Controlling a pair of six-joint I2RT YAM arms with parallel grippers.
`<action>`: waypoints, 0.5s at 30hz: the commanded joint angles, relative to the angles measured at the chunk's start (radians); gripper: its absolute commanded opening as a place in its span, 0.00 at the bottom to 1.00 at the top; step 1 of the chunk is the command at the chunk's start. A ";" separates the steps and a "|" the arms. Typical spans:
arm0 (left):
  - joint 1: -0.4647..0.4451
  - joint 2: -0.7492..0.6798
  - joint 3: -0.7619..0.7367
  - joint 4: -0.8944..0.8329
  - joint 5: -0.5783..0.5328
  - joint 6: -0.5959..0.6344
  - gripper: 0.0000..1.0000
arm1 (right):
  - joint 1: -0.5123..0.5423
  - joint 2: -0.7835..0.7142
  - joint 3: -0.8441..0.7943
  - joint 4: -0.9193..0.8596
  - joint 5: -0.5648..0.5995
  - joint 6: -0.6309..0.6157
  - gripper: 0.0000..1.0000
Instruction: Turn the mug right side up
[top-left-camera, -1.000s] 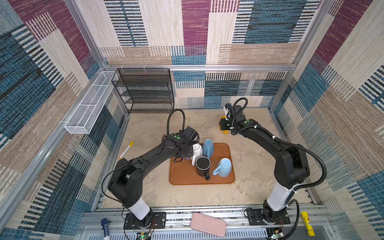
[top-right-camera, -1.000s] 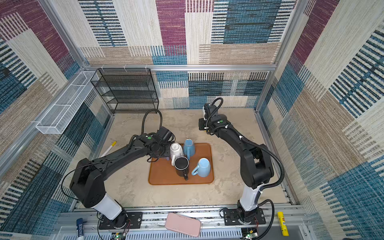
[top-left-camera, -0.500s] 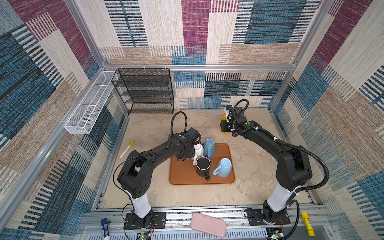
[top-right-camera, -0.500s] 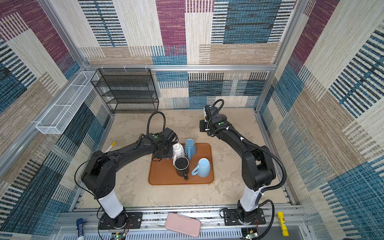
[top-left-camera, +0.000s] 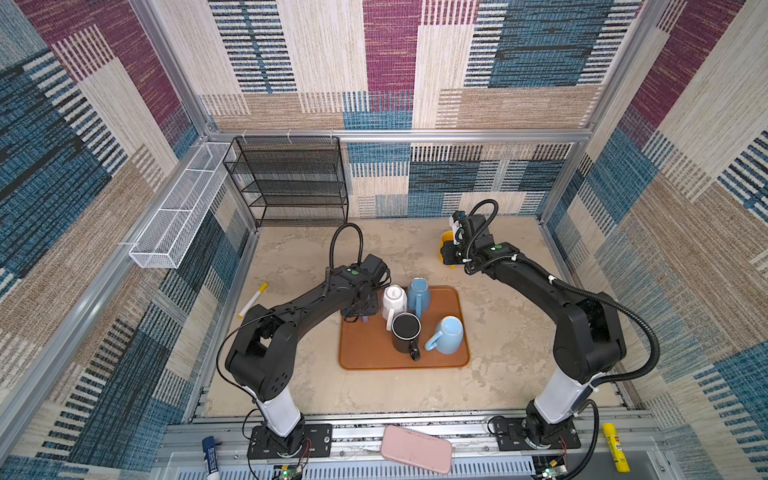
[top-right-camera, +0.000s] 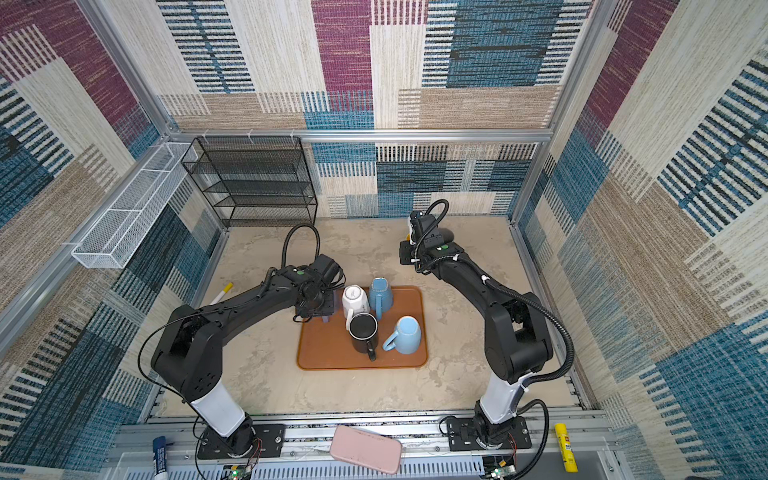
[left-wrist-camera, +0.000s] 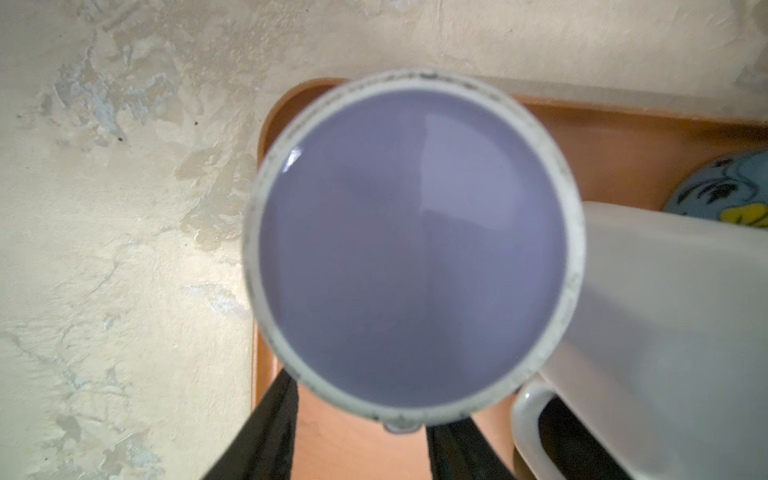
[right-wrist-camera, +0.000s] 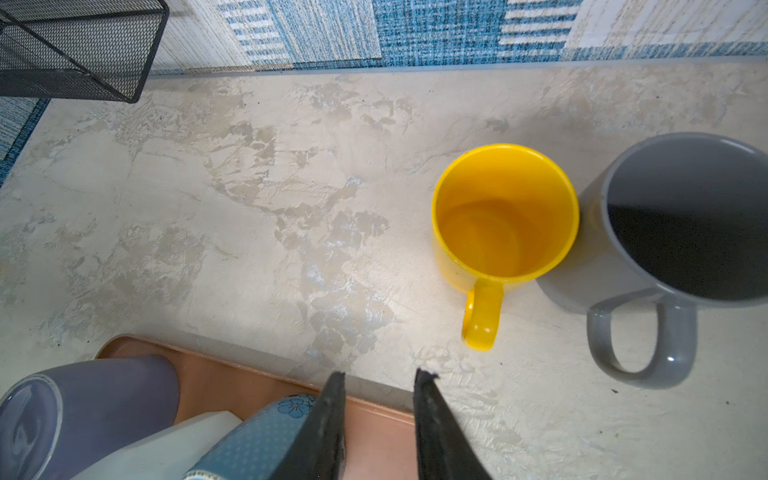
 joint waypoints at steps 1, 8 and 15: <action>0.001 0.002 0.008 0.001 0.001 0.036 0.45 | 0.003 -0.003 0.004 0.034 -0.009 0.008 0.32; 0.000 0.038 0.039 0.000 0.022 0.049 0.37 | 0.003 -0.009 0.003 0.030 0.002 0.006 0.32; 0.001 0.068 0.055 -0.007 0.021 0.042 0.26 | 0.003 -0.014 0.000 0.026 0.010 0.006 0.32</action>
